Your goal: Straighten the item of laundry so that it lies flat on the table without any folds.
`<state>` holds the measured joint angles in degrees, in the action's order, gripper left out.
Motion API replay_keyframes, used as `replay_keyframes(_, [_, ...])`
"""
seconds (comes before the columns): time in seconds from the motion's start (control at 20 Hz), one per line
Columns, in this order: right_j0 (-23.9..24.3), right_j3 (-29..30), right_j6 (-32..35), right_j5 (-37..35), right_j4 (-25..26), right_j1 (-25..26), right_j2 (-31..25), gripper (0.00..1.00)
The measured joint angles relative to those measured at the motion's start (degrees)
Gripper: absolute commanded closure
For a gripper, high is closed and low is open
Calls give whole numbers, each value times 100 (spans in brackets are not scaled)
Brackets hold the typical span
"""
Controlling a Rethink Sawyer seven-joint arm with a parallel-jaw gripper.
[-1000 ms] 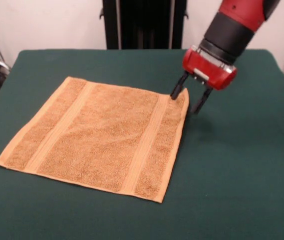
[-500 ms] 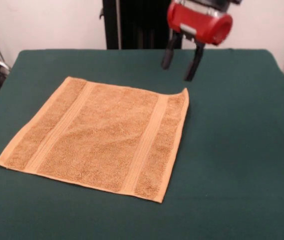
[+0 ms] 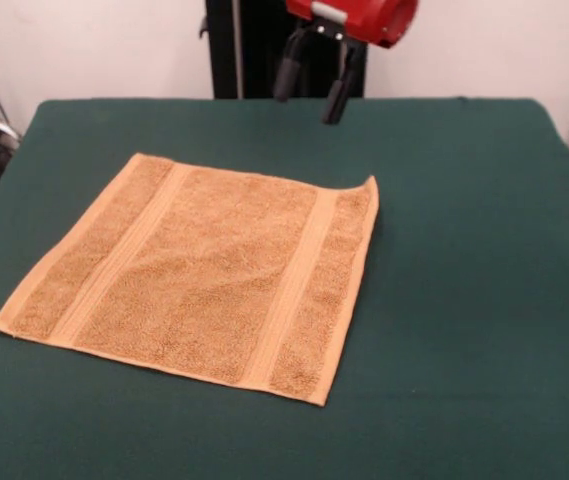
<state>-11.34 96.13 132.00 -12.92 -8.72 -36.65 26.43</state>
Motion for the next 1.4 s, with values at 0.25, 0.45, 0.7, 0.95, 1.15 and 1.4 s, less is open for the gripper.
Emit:
replay_keyframes(0.25, [464, 208, 0, 29, 694, -204, -476, 0])
replay_keyframes(0.45, [868, 429, 0, 306, 1112, -353, -898, 0])
replay_keyframes(0.7, [1294, 673, 0, 1052, 1931, -489, -1349, 0])
replay_keyframes(0.95, [1363, 767, 0, 1362, 2416, -575, -1487, 0])
replay_keyframes(1.15, [1359, 779, 0, 1384, 2582, -610, -1577, 0])
replay_keyframes(1.4, [1335, 788, 0, 1384, 2619, -665, -1586, 0])
